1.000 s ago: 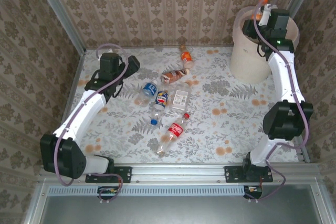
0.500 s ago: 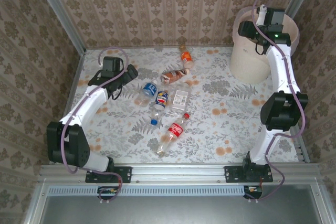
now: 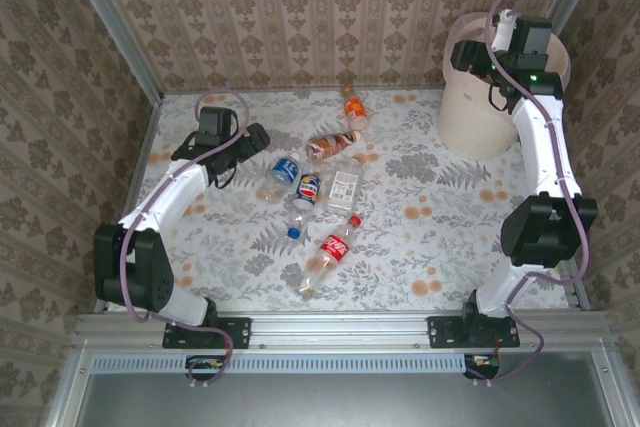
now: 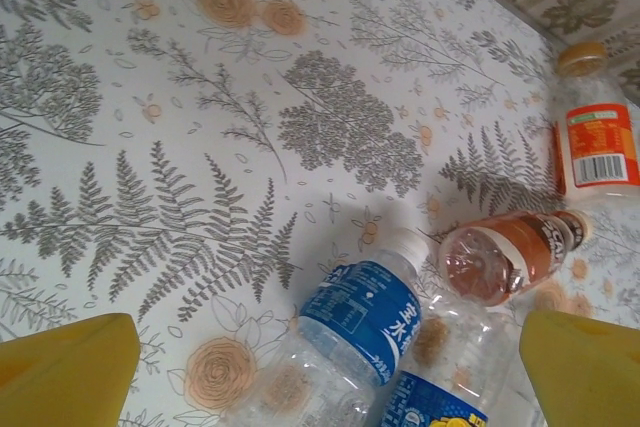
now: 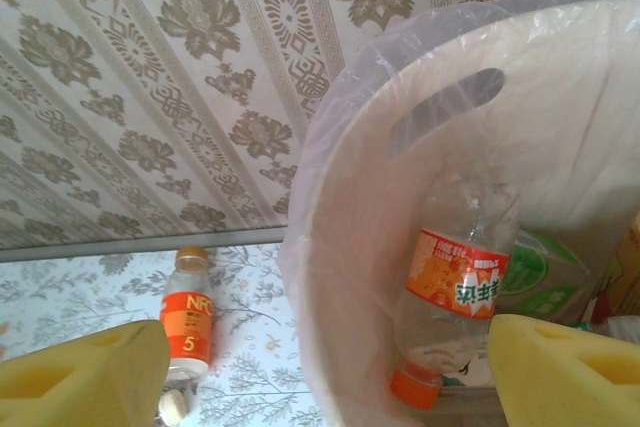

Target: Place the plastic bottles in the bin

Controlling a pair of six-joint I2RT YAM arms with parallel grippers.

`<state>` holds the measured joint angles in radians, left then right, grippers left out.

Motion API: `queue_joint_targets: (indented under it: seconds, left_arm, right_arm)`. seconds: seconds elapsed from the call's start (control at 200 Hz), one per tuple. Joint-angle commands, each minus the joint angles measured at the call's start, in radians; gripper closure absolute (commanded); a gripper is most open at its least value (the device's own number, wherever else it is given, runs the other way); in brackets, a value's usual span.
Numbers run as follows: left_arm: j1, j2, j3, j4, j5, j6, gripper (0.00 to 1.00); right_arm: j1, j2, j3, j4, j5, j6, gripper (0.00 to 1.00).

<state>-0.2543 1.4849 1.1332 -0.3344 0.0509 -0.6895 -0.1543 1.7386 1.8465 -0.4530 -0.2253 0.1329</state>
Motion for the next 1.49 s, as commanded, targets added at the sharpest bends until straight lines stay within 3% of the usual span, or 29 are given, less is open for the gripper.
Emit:
queue_joint_targets:
  seconds: [0.0, 0.52, 0.665, 0.835, 1.05, 1.49]
  left_arm:
    - [-0.003, 0.021, 0.008, 0.03, 0.055, 0.082, 0.0]
    - [-0.065, 0.156, 0.09, -0.18, 0.033, 0.438, 0.0]
    - [-0.096, 0.226, 0.119, -0.226, 0.058, 0.543, 0.06]
    - [-0.125, 0.303, 0.149, -0.248, 0.055, 0.583, 0.11]
    - [-0.129, 0.363, 0.169, -0.253, 0.08, 0.597, 0.18]
    - [-0.134, 0.379, 0.128, -0.256, 0.048, 0.627, 0.23]
  right_arm:
    - [0.008, -0.083, -0.061, 0.068, -0.032, 0.035, 0.13]
    - [0.206, -0.44, -0.514, 0.292, 0.101, 0.102, 0.0]
    - [0.281, -0.525, -0.676, 0.362, 0.308, 0.181, 0.0]
    - [0.3, -0.615, -0.848, 0.443, 0.369, 0.249, 0.0]
    - [0.3, -0.63, -0.867, 0.407, 0.417, 0.222, 0.0]
    - [0.3, -0.597, -0.859, 0.417, 0.407, 0.233, 0.0]
